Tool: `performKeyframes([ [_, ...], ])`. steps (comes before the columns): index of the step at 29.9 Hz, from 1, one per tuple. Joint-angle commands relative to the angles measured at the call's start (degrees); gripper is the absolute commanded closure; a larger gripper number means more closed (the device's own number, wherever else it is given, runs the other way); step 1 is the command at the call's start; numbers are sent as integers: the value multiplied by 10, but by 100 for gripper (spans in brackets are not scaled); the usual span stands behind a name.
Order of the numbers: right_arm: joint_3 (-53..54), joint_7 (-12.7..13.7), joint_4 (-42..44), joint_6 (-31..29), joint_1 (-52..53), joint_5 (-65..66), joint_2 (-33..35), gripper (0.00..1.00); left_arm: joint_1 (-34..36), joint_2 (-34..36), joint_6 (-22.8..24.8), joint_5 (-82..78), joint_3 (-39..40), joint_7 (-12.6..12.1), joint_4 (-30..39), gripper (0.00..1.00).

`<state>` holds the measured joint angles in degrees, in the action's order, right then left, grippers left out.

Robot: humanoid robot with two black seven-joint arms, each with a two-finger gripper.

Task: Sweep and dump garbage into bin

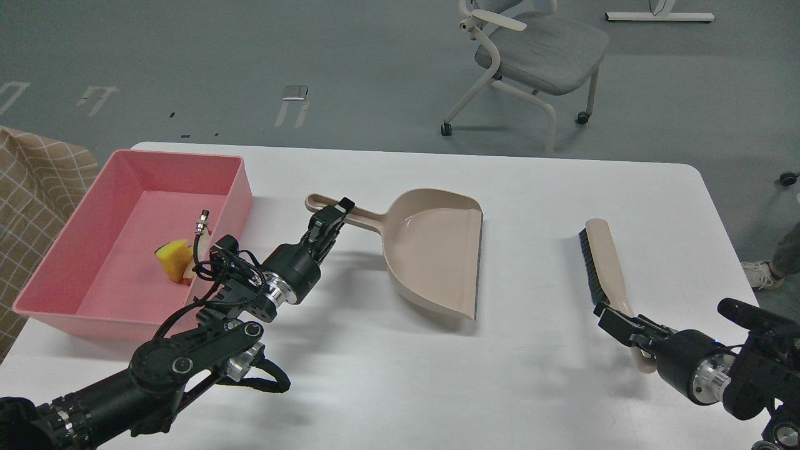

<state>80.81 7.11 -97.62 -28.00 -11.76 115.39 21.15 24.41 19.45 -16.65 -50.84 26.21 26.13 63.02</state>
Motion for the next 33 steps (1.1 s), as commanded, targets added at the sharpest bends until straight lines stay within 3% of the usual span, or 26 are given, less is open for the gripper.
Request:
performKeyframes([
  [1, 2, 0, 1, 0, 2, -2, -1, 4, 5, 5, -42, -1, -32, 19, 0, 2],
  [8, 3, 0, 1, 0, 2, -3, 3, 4, 4, -1, -73, -1, -61, 19, 0, 2],
  [33, 13, -5, 7, 0, 12, -19, 11, 5, 14, 2, -73, 0, -60, 19, 1, 2],
])
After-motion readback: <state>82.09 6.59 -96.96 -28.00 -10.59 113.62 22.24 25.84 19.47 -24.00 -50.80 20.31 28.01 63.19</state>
